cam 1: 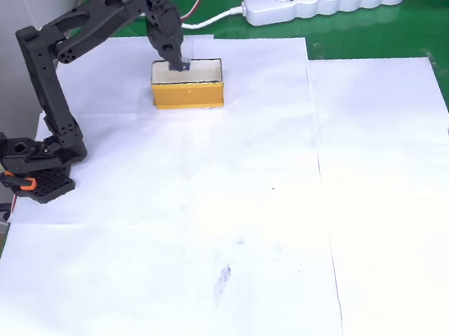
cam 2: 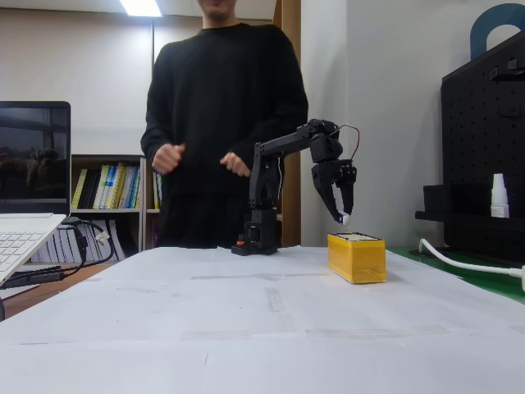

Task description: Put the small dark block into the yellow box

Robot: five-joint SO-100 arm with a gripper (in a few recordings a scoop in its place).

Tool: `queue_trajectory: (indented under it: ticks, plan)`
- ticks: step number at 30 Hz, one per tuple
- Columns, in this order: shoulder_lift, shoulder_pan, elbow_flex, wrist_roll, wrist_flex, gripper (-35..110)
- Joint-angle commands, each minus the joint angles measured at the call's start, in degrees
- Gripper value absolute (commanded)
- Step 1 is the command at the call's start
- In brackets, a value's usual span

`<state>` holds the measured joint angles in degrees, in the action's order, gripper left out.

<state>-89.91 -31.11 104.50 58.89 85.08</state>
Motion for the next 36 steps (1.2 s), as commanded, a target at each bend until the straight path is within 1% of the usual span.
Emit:
queue_trajectory:
  ticks: [1, 3, 7, 10, 15, 19, 22, 28, 30, 33, 35, 36]
  plan:
    - [0.53, -0.79, 1.32, 0.88, 0.35, 26]
    - [0.53, -0.44, 1.32, 1.67, 0.53, 33]
    - [0.88, 0.09, 1.67, 2.46, 1.32, 36]
    - [0.88, 0.62, 3.16, 2.46, 2.55, 36]
    - [5.19, 2.55, 8.35, 4.31, 8.26, 37]
    - [15.38, 8.96, 6.24, 9.58, 12.74, 37]
    - [26.19, 15.38, -1.49, 15.47, 14.33, 37]
    - [47.20, 24.43, -24.52, 23.38, 9.14, 36]
    - [53.26, 27.16, -35.86, 25.75, 4.92, 36]
    - [64.34, 30.76, -55.46, 30.67, -4.92, 36]
    - [71.10, 33.31, -65.30, 34.19, -8.17, 26]
    - [73.74, 34.01, -68.73, 34.37, -9.40, 19]
